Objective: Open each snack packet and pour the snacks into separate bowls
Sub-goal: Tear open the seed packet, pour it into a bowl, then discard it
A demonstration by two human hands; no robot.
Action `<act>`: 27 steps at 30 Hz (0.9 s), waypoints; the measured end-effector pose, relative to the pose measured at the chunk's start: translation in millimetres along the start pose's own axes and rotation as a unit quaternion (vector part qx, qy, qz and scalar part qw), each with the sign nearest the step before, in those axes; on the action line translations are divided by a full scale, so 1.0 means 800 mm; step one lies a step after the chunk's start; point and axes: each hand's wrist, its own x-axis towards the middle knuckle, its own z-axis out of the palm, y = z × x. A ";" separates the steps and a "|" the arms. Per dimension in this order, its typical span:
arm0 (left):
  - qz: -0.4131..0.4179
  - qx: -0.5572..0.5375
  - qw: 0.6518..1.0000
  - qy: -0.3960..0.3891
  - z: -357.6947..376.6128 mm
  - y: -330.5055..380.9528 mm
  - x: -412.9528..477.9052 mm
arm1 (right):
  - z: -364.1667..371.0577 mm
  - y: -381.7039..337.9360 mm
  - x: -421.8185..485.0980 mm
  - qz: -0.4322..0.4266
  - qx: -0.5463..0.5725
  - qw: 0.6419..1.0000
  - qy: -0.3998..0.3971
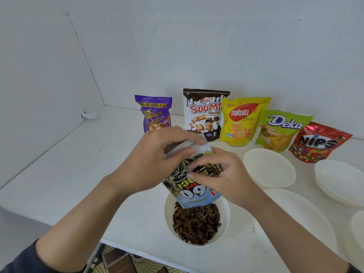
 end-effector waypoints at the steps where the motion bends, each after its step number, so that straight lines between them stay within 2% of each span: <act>1: 0.003 -0.001 1.000 0.012 -0.001 0.002 0.001 | 0.001 0.001 0.001 0.006 -0.012 1.000 -0.003; 9: 0.027 0.025 0.998 0.055 -0.015 0.006 0.001 | 0.012 0.031 -0.017 0.080 -0.010 0.997 -0.021; 15: 0.020 0.080 0.997 -0.005 -0.028 -0.014 0.001 | 0.001 0.027 -0.012 0.067 -0.007 0.997 0.022; 19: -0.064 -0.101 0.992 0.051 -0.018 -0.033 -0.014 | -0.009 0.022 -0.009 0.049 -0.015 0.996 0.073; 22: -0.058 -0.226 0.972 -0.008 0.007 -0.040 -0.029 | -0.004 0.023 -0.007 0.056 -0.012 0.995 0.083; 24: -0.055 -0.229 0.972 -0.022 0.030 -0.041 -0.036 | 0.003 0.022 -0.006 0.054 -0.007 0.995 0.082; 27: -0.084 -0.183 0.978 0.052 0.054 -0.047 -0.041 | 0.008 0.016 -0.002 0.025 0.014 0.995 0.100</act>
